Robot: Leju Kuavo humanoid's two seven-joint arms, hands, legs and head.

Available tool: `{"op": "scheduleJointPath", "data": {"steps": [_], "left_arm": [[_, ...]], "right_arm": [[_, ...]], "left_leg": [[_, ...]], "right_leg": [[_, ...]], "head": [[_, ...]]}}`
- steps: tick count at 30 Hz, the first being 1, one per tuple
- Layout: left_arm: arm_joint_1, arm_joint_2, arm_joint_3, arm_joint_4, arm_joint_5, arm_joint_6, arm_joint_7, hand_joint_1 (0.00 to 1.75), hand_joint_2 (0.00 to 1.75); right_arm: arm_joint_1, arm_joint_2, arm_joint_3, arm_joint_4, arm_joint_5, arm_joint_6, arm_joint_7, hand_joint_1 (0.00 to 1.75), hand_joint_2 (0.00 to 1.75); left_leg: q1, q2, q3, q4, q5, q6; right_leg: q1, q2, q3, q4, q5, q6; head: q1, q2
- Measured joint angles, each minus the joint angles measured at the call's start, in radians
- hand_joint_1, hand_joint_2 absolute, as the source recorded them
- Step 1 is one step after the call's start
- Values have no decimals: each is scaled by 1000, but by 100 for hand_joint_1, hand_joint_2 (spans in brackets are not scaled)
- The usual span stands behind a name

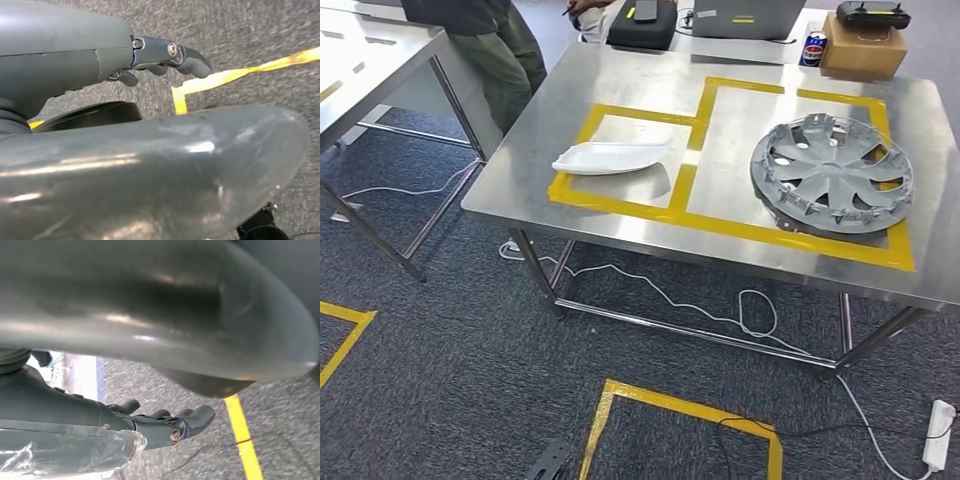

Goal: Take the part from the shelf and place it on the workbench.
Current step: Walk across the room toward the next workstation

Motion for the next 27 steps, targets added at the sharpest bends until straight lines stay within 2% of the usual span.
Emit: {"op": "scheduleJointPath", "data": {"steps": [1, 2, 3, 5, 6, 7, 8, 10, 11, 12, 13, 14, 15, 17, 18, 19, 20, 21, 22, 23, 25, 26, 27], "left_arm": [[-3, -1, 0, 0, 6, -7, 0, 0, 0], [-6, -2, 0, 0, 13, -14, 0, 0, 0], [-7, -3, 0, 0, 19, -19, -2, 0, 0], [-4, -3, 1, 0, 25, -22, -8, 0, 0], [0, -2, 1, 0, 27, -22, -10, 0, 0], [3, -1, 1, 0, 27, -22, -11, 0, 0], [5, 0, 1, 0, 27, -22, -12, 0, 0], [4, 0, 1, 0, 27, -22, -13, 0, 0], [4, -1, 1, 0, 27, -22, -13, 0, 0], [5, -1, 1, 0, 27, -22, -13, 0, 0], [5, -1, 1, 0, 27, -22, -14, 0, 0], [5, -1, 1, 0, 27, -22, -14, 0, 0], [5, -1, 1, 0, 27, -22, -14, 0, 0], [4, -2, 1, 0, 28, -23, -14, 0, 0], [4, -2, 1, 0, 29, -27, -14, 0, 0], [4, -2, 1, 0, 31, -32, -14, 0, 0], [5, -2, 1, 0, 34, -39, -14, 0, 0], [6, -2, 1, 0, 37, -44, -14, 0, 0], [8, -2, 1, 0, 40, -46, -14, 0, 0], [9, -2, 1, 0, 42, -46, -14, 0, 0], [10, -2, 1, 0, 44, -43, -14, 0, 0], [9, -2, 1, 0, 44, -41, -14, 0, 0], [9, -1, 1, 0, 44, -40, -14, 0, 0]], "right_arm": [[-1, 0, -1, 0, -2, 8, -12, 0, 0], [-2, 0, -2, 0, -2, 16, -22, 0, 0], [-2, 0, -2, 0, 0, 21, -28, 0, 0], [2, -1, -2, 0, 5, 25, -32, 0, 0], [5, -1, -2, 1, 6, 26, -32, 0, 0], [8, -1, -3, 1, 7, 26, -33, 0, 0], [9, -1, -3, 1, 7, 26, -34, 0, 0], [6, -1, -4, 1, 8, 26, -35, 0, 0], [4, -1, -4, 1, 9, 26, -36, 0, 0], [3, -1, -5, 1, 10, 26, -36, 0, 0], [3, -1, -5, 1, 10, 26, -36, 0, 0], [3, -1, -5, 1, 10, 26, -35, 0, 0], [3, -1, -6, 1, 11, 25, -35, 0, 0], [-1, -1, -7, 1, 14, 26, -35, 0, 0], [-3, -1, -7, 1, 17, 27, -35, 0, 0], [-3, -1, -7, 1, 20, 28, -35, 0, 0], [-3, -1, -7, 1, 24, 30, -36, 0, 0], [-1, -1, -7, 1, 26, 32, -36, 0, 0], [-1, -1, -7, 2, 28, 33, -36, 0, 0], [-1, -1, -7, 2, 29, 34, -36, 0, 0], [-1, -2, -8, 2, 30, 33, -36, 0, 0], [0, -2, -8, 2, 31, 32, -36, 0, 0], [0, -2, -8, 2, 33, 30, -36, 0, 0]], "left_leg": [[2, -1, 54, -73, 5, 1], [2, -2, 93, -134, -1, 5], [0, -3, 115, -174, -9, 12], [-6, -3, 110, -196, -6, 33], [-8, -1, 102, -195, 3, 43], [-9, 0, 93, -196, 14, 52], [-9, 2, 81, -196, 25, 60], [-13, 2, 53, -195, 49, 68], [-16, 2, 37, -194, 62, 69], [-19, 2, 20, -194, 75, 70], [-21, 2, 4, -192, 87, 69], [-22, 2, -12, -190, 99, 68], [-23, 1, -26, -187, 109, 66], [-25, 1, -45, -181, 128, 59], [-26, 1, -50, -179, 137, 54], [-25, 2, -53, -179, 146, 49], [-24, 2, -55, -180, 155, 43], [-23, 2, -59, -177, 151, 37], [-21, 1, -66, -163, 129, 31], [-20, 1, -79, -129, 87, 24], [-15, 0, -114, -9, -22, 14], [-13, 0, -128, 56, -56, 9], [-10, 0, -131, 101, -63, 6]], "right_leg": [[1, 0, -11, 2, 10, 5], [3, 0, -20, 5, 20, 10], [3, 0, -27, 5, 31, 16], [-2, 0, -37, 1, 52, 27], [-6, -1, -43, 5, 44, 32], [-8, -1, -52, 25, 17, 36], [-9, 0, -66, 66, -28, 38], [-6, 0, -97, 199, -133, 39], [-5, 0, -104, 261, -161, 38], [-3, 0, -99, 298, -165, 35], [-1, 0, -77, 301, -148, 32], [2, 0, -36, 268, -121, 28], [4, 0, 19, 205, -102, 23], [10, 0, 129, 55, -109, 18], [12, 0, 158, 6, -123, 16], [14, 1, 167, -18, -130, 13], [15, 1, 160, -21, -125, 7], [14, -1, 152, -21, -116, 0], [13, -3, 143, -22, -105, -8], [11, -4, 131, -23, -92, -15], [11, -6, 104, -22, -66, -21], [11, -6, 88, -21, -53, -21], [11, -7, 71, -20, -39, -20]], "head": [[0, 0], [0, 0], [0, 0], [0, 0], [0, 0], [1, 0], [2, 0], [5, 0], [6, 0], [6, 0], [6, 0], [6, 0], [6, 0], [6, 0], [6, 0], [6, 0], [6, 0], [7, 0], [6, 0], [4, 0], [1, 0], [1, 0], [1, 0]]}}
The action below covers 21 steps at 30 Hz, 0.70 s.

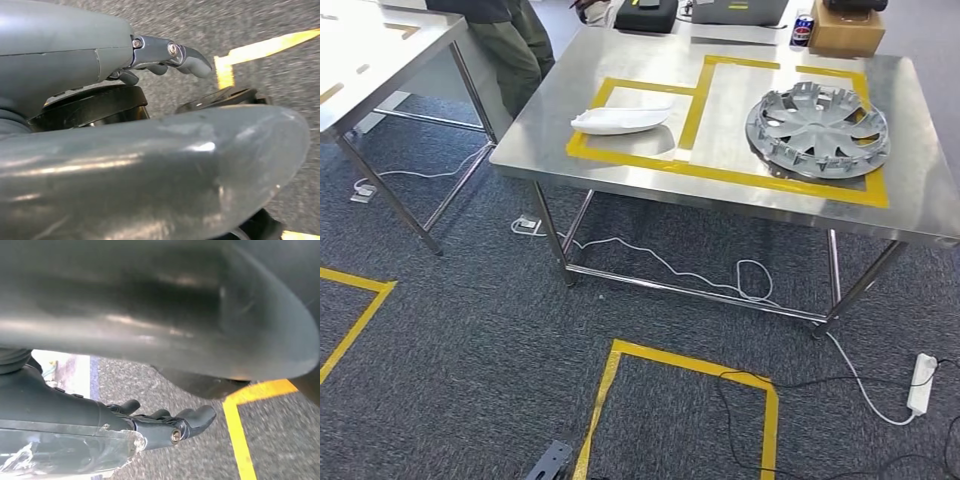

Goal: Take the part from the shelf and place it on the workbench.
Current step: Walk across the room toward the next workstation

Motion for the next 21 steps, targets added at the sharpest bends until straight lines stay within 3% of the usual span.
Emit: {"op": "scheduleJointPath", "data": {"steps": [1, 2, 4, 6, 7, 9, 10, 11, 13, 14, 15, 16, 17, 19, 20, 21], "left_arm": [[0, 0, 0, 0, 0, 1, 0, 0, 0], [0, 0, 0, 0, 2, 0, 0, 0, 0], [-2, -1, 0, 0, 4, 0, 0, 0, 0], [-6, -4, 0, 0, 5, -1, 0, 0, 0], [-6, -5, 0, 0, 4, -1, 0, 0, 0], [-3, -6, 0, 0, 4, -1, 0, 0, 0], [-1, -5, 0, 0, 4, -1, 0, 0, 0], [1, -5, 0, 0, 4, -1, 0, 0, 0], [1, -4, 0, 0, 4, -1, 0, 0, 0], [0, -3, 0, 0, 4, -1, 0, 0, 0], [1, -3, 0, 0, 4, -1, 0, 0, 0], [1, -3, 0, 0, 4, -1, 0, 0, 0], [1, -3, 0, 0, 4, -1, 0, 0, 0], [1, -3, -1, 0, 3, -2, 0, 0, 0], [0, -3, -1, 0, 2, -2, 0, 0, 0], [0, -3, -1, 0, 2, -1, 0, 0, 0]], "right_arm": [[0, 0, 0, 0, 0, -2, 0, 0, 0], [0, 0, 0, 0, 1, -4, 0, 0, 0], [-1, 0, 0, 0, 1, -7, 0, 0, 0], [-1, -1, 0, -1, 1, -8, -2, 0, 0], [0, -2, 0, -1, 1, -8, -4, 0, 0], [5, -3, -1, 0, 1, -8, -7, 0, 0], [8, -4, -1, 0, 0, -8, -9, 0, 0], [10, -4, -2, 1, 0, -8, -11, 0, 0], [10, -5, -2, 1, 0, -8, -14, 0, 0], [9, -6, -3, 1, 0, -8, -14, 0, 0], [7, -7, -3, 1, 0, -8, -15, 0, 0], [7, -8, -3, 1, 0, -8, -15, 0, 0], [7, -8, -3, 1, 0, -8, -15, 0, 0], [6, -9, -3, 1, 1, -8, -15, 0, 0], [5, -9, -3, 1, 1, -9, -16, 0, 0], [5, -9, -3, 1, 1, -10, -17, 0, 0]], "left_leg": [[3, 0, 10, 17, 15, -2], [6, 0, 39, -2, 43, -5], [14, 0, 142, -122, 78, -9], [15, -3, 228, -250, 64, 0], [11, -4, 243, -281, 56, 9], [5, -1, 230, -288, 67, 31], [4, 0, 220, -288, 77, 41], [4, 2, 209, -288, 89, 49], [2, 3, 182, -288, 113, 59], [0, 3, 167, -287, 125, 61], [-1, 3, 152, -286, 137, 61], [-3, 3, 137, -285, 148, 60], [-3, 3, 122, -284, 159, 59], [-4, 1, 96, -282, 180, 53], [-5, 1, 86, -280, 190, 48], [-6, 1, 80, -280, 201, 43]], "right_leg": [[0, -1, -19, 2, 13, 2], [-1, -1, -37, 5, 25, 6], [-1, 0, -68, 14, 45, 14], [0, 1, -90, 23, 64, 26], [-1, 0, -97, 24, 75, 32], [-8, 0, -107, 23, 89, 44], [-11, 1, -116, 34, 74, 49], [-13, 1, -129, 63, 39, 54], [-14, 2, -162, 182, -66, 60], [-14, 3, -173, 251, -106, 61], [-14, 3, -174, 302, -123, 62], [-13, 3, -160, 321, -117, 61], [-13, 3, -129, 305, -95, 59], [-13, 2, -24, 178, -60, 55], [-12, 3, 30, 99, -61, 54], [-10, 4, 64, 42, -67, 52]], "head": [[0, 0], [0, 0], [-1, 0], [-1, 0], [-2, 0], [-2, 0], [-2, 0], [-2, 0], [2, 0], [2, 0], [3, 0], [3, 0], [3, 0], [3, 0], [2, 0], [1, 0]]}}
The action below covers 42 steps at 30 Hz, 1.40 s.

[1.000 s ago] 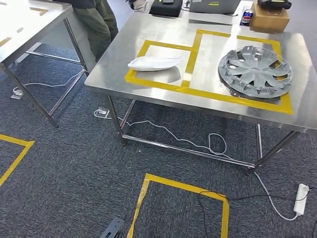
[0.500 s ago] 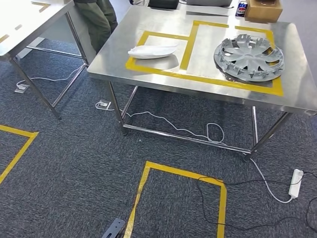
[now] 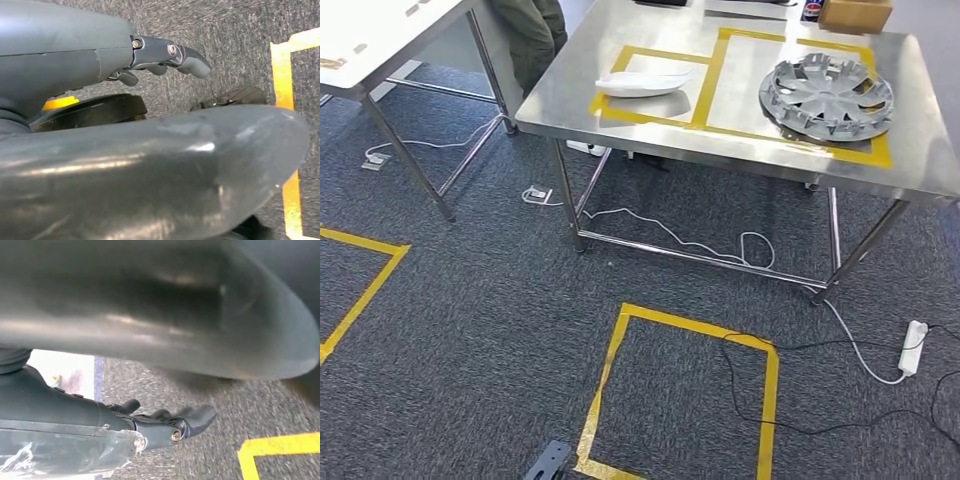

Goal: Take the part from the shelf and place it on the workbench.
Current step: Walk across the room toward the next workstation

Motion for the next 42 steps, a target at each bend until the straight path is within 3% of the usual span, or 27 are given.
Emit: {"op": "scheduleJointPath", "data": {"steps": [1, 3, 4, 6, 8, 9, 10, 12, 14, 15, 16, 18, 20, 23, 24, 25, 26, 27, 29, 31, 34, 35, 37, 39, 40, 41, 42], "left_arm": [[-1, 0, 0, 0, 0, 0, 0, 0, 0], [-1, 1, 0, 0, 2, -1, 0, 0, 0], [-1, 1, 0, 0, 5, -6, 2, 0, 0], [-1, 2, 0, 0, 18, -29, 12, 0, 0], [-2, 3, 0, 0, 32, -56, 22, 0, 0], [-3, 4, 1, 0, 35, -63, 25, 0, 0], [-4, 4, 1, 0, 35, -65, 26, 0, 0], [-3, 4, 1, 0, 32, -61, 25, 0, 0], [-2, 3, 1, 0, 34, -57, 24, 0, 0], [-2, 2, 1, 0, 35, -55, 24, 0, 0], [-3, 1, 1, 0, 35, -53, 23, 0, 0], [-2, -1, 1, 0, 40, -57, 31, 0, 0], [-1, -1, 1, 0, 51, -77, 50, 0, 0], [-5, 0, 1, 0, 59, -102, 47, 0, 0], [-4, 0, 1, 0, 61, -99, 38, 0, 0], [-3, 0, 1, 0, 64, -90, 29, 0, 0], [-2, -1, 1, 0, 65, -79, 23, 0, 0], [-1, -2, 1, 0, 63, -69, 22, 0, 0], [-1, -2, -1, 0, 53, -56, 24, 0, 0], [0, -1, -7, 0, 40, -53, 29, 0, 0], [0, 1, -21, 1, 28, -51, 37, 0, 0], [0, 2, -23, 1, 27, -51, 38, 0, 0], [-1, 3, -27, 1, 26, -50, 39, 0, 0], [-3, 2, -30, 1, 25, -50, 39, 0, 0], [-4, 2, -32, 1, 25, -50, 39, 0, 0], [-5, 2, -33, 1, 26, -50, 39, 0, 0], [-5, 2, -34, 1, 27, -51, 39, 0, 0]], "right_arm": [[-1, 0, 0, 0, 0, -1, -1, 0, 0], [1, -1, -1, 0, 0, -1, -2, 0, 0], [1, -2, -1, 1, 0, -1, -2, 0, 0], [1, -4, -2, 1, 3, 1, -4, 0, 0], [1, -6, -2, 1, 8, 3, -6, 0, 0], [1, -7, -2, 1, 9, 2, -4, 0, 0], [2, -8, -2, 1, 10, 2, 1, 0, 0], [1, -9, -2, 1, 8, -1, 22, 0, 0], [1, -9, -3, 1, 8, -6, 39, 0, 0], [0, -9, -3, 1, 9, -8, 42, 0, 0], [0, -9, -3, 1, 11, -9, 44, 0, 0], [1, -9, -4, 1, 15, -10, 46, 0, 0], [5, -9, -4, 2, 17, -11, 49, 0, 0], [5, -9, -5, 3, 19, -8, 62, 0, 0], [3, -9, -6, 3, 19, -6, 67, 0, 0], [2, -9, -8, 3, 19, -4, 70, 0, 0], [1, -9, -9, 3, 19, -1, 70, 0, 0], [1, -9, -11, 3, 19, 1, 68, 0, 0], [-1, -9, -12, 3, 20, 4, 66, 0, 0], [-2, -8, -13, 3, 21, 7, 66, 0, 0], [-1, -9, -14, 3, 22, 10, 70, 0, 0], [0, -9, -15, 3, 22, 10, 70, 0, 0], [0, -9, -15, 3, 22, 10, 71, 0, 0], [0, -10, -15, 3, 22, 11, 71, 0, 0], [1, -10, -15, 3, 22, 12, 71, 0, 0], [1, -10, -15, 3, 23, 12, 71, 0, 0], [1, -10, -15, 3, 23, 12, 71, 0, 0]], "left_leg": [[0, 1, -4, -1, 10, -5], [3, 1, -10, -3, 26, -16], [4, 1, -16, 4, 15, -23], [5, 0, -43, 71, -60, -34], [6, -1, -79, 206, -157, -39], [6, -1, -89, 261, -180, -40], [6, -1, -86, 290, -181, -40], [5, -1, -26, 240, -137, -35], [4, -1, 75, 103, -105, -26], [3, -1, 112, 45, -105, -21], [1, -2, 132, 7, -109, -17], [0, -1, 127, -14, -108, -8], [3, 0, 108, -16, -94, 6], [4, 2, 82, -17, -69, 18], [4, 6, 74, -17, -62, 19], [4, 10, 67, -16, -54, 18], [5, 16, 59, -16, -48, 16], [7, 21, 51, -14, -42, 13], [7, 31, 39, -7, -33, 3], [4, 46, 34, 0, -27, -7], [5, 65, 31, 6, -24, -23], [6, 58, 25, 20, -40, -29], [8, 31, -12, 112, -113, -38], [8, 15, -62, 249, -188, -41], [8, 13, -73, 290, -201, -39], [8, 11, -68, 296, -195, -37], [8, 6, -44, 264, -172, -33]], "right_leg": [[2, 1, 15, -33, -9, -2], [3, 2, 5, -39, 3, -13], [3, 1, -1, -40, 10, -21], [0, -2, -18, -42, 33, -39], [3, -3, -45, -40, 55, -46], [4, -3, -60, -39, 65, -45], [4, -4, -75, -37, 75, -45], [5, -4, -102, -32, 91, -42], [7, -3, -121, -26, 105, -37], [9, -3, -128, -24, 113, -33], [9, -3, -135, -23, 121, -29], [9, -4, -150, -21, 137, -19], [6, -3, -172, 3, 111, -9], [4, -1, -221, 169, -19, 7], [3, -1, -232, 230, -45, 12], [2, -2, -230, 265, -49, 15], [0, -3, -210, 263, -34, 19], [-3, -7, -173, 223, -9, 22], [-5, -34, -70, 78, 20, 28], [-1, -53, -18, -12, 15, 17], [1, -31, -30, -22, 16, -20], [1, -24, -34, -22, 22, -30], [-1, -7, -46, -23, 38, -44], [0, 12, -64, -22, 53, -50], [1, 23, -72, -22, 59, -50], [2, 35, -79, -22, 64, -49], [3, 48, -85, -22, 69, -47]], "head": [[0, 0], [2, 0], [2, 0], [-2, 0], [-5, 0], [-5, 0], [-5, 0], [-5, 0], [-5, 0], [-4, 0], [-4, 0], [-4, 0], [-3, 0], [2, 0], [2, 0], [2, 0], [2, 0], [2, 0], [3, 0], [3, 0], [1, 0], [0, 0], [-1, 0], [-2, 0], [-2, 0], [-2, 0], [-1, 0]]}}
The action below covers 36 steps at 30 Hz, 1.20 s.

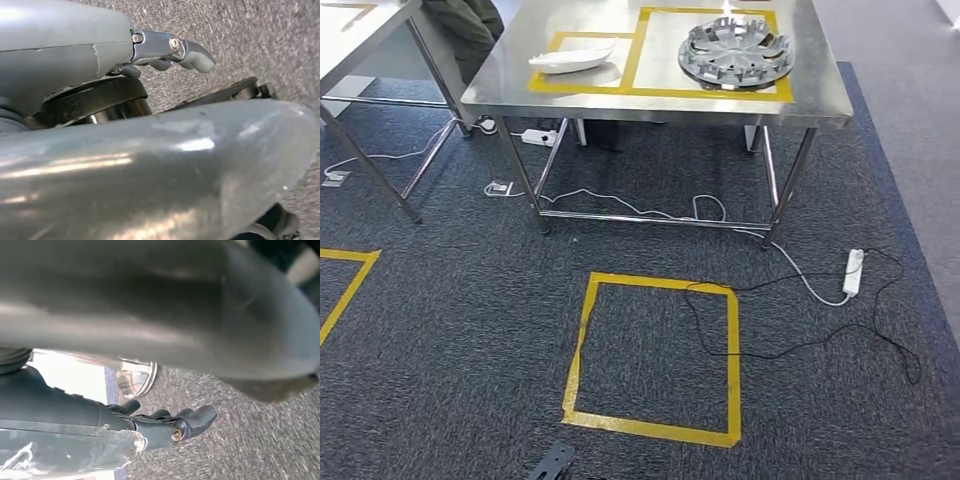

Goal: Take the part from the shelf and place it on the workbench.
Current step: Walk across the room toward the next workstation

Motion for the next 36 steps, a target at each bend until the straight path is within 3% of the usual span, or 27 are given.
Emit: {"op": "scheduleJointPath", "data": {"steps": [3, 5, 7, 8, 9, 11, 13, 14, 15, 17, 18, 20, 22, 24, 26, 27, 28, 29, 30, 31, 33, 35, 36], "left_arm": [[2, -1, 0, 0, 12, 1, 0, 0, 0], [4, -3, 0, 0, 21, 7, -3, 0, 0], [4, -6, 0, 0, 29, 13, -8, 0, 0], [5, -7, 0, 0, 30, 15, -12, 0, 0], [6, -8, 0, 0, 31, 16, -14, 0, 0], [9, -7, 0, 0, 31, 18, -17, 0, 0], [12, -5, 0, 0, 32, 23, -19, 0, 0], [12, -5, 0, 0, 36, 26, -20, 0, 0], [13, -4, 0, 0, 40, 30, -22, 0, 0], [13, -4, 0, 0, 46, 34, -25, 0, 0], [13, -3, 0, 0, 46, 36, -26, 0, 0], [13, -2, 0, 0, 43, 40, -25, 0, 0], [11, -1, 0, 0, 41, 45, -25, 0, 0], [10, -1, -1, 0, 41, 47, -26, 0, 0], [10, -1, -1, 0, 42, 49, -27, 0, 0], [11, -1, -1, 0, 43, 50, -27, 0, 0], [12, 0, -1, 0, 43, 51, -27, 0, 0], [12, 0, -2, 0, 42, 51, -27, 0, 0], [13, 0, -3, 0, 42, 51, -27, 0, 0], [13, 0, -5, 0, 41, 52, -27, 0, 0], [12, 0, -8, 0, 40, 52, -27, 0, 0], [12, -1, -9, 0, 40, 52, -26, 0, 0], [12, -2, -10, 0, 40, 52, -26, 0, 0]], "right_arm": [[-3, 2, 1, 0, 19, -36, 13, 0, 0], [-3, 5, 4, 0, 39, -75, 32, 0, 0], [-2, 7, 6, 0, 49, -92, 48, 0, 0], [-1, 8, 6, 0, 51, -92, 54, 0, 0], [-2, 10, 6, 0, 51, -92, 58, 0, 0], [-5, 13, 6, 0, 51, -92, 62, 0, 0], [-6, 14, 6, 0, 50, -108, 41, 0, 0], [-4, 14, 6, 0, 49, -124, 15, 0, 0], [-1, 14, 6, 0, 47, -142, -18, 0, 0], [4, 15, 6, 0, 43, -167, -63, 0, 0], [4, 17, 5, 0, 39, -171, -68, 0, 0], [1, 20, 4, 0, 28, -168, -58, 0, 0], [4, 21, 3, 0, 22, -160, -49, 0, 0], [7, 21, 1, 0, 21, -156, -47, 0, 0], [5, 21, 1, 0, 24, -155, -49, 0, 0], [4, 21, 1, 0, 26, -154, -51, 0, 0], [4, 21, 1, 0, 28, -154, -53, 0, 0], [6, 21, 1, 0, 28, -154, -54, 0, 0], [8, 21, 1, 0, 27, -153, -54, 0, 0], [10, 21, 0, 0, 26, -152, -54, 0, 0], [10, 21, 0, 0, 25, -150, -54, 0, 0], [8, 21, 0, 0, 24, -149, -54, 0, 0], [8, 21, 0, 0, 24, -149, -54, 0, 0]], "left_leg": [[2, -60, 120, -191, 72, 14], [4, -83, 151, -252, 74, 18], [6, -65, 147, -260, 73, 23], [6, -53, 145, -260, 76, 28], [7, -40, 143, -262, 79, 34], [6, -13, 139, -263, 83, 43], [3, 16, 133, -262, 86, 44], [3, 30, 131, -262, 88, 44], [3, 43, 130, -262, 89, 43], [1, 65, 131, -261, 90, 38], [-2, 75, 131, -259, 90, 34], [-8, 92, 129, -257, 92, 24], [-9, 107, 128, -256, 93, 13], [-5, 79, 116, -227, 66, 1], [-1, 27, 68, -118, -1, -8], [0, 13, 35, -48, -34, -10], [0, 7, 8, 8, -53, -10], [0, 5, -5, 32, -53, -9], [0, 2, 2, 18, -32, -7], [1, -6, 26, -31, 3, -5], [8, -57, 92, -166, 66, -1], [12, -98, 124, -238, 82, 3], [12, -96, 125, -246, 79, 8]], "right_leg": [[1, 39, -15, 2, 14, 11], [3, 59, -28, 7, 23, 23], [2, 71, -42, 11, 29, 34], [2, 58, -52, 24, 20, 39], [3, 36, -67, 55, -1, 43], [3, -17, -116, 175, -72, 52], [0, -36, -155, 288, -122, 59], [-1, -41, -150, 299, -123, 61], [-1, -45, -124, 269, -106, 62], [0, -78, -36, 129, -55, 61], [2, -95, -1, 67, -38, 55], [6, -109, 22, 14, -29, 39], [6, -87, 14, 13, -23, 21], [3, -68, 10, 10, -16, 7], [0, -46, 4, 9, -8, -3], [0, -33, -1, 9, -4, -6], [0, -20, -5, 9, -1, -6], [0, -6, -8, 10, 1, -5], [0, 10, -10, 10, 3, -2], [0, 25, -11, 10, 6, 1], [0, 53, -16, 14, 9, 9], [0, 76, -28, 18, 14, 19], [-1, 89, -35, 19, 18, 26]], "head": [[0, 0], [1, 0], [1, 0], [4, 0], [6, 0], [12, 0], [12, 0], [12, 0], [13, 0], [13, 0], [13, 0], [12, 0], [11, 0], [10, 0], [7, 0], [7, 0], [7, 0], [7, 0], [7, 0], [7, 0], [6, 0], [7, 0], [7, 0]]}}
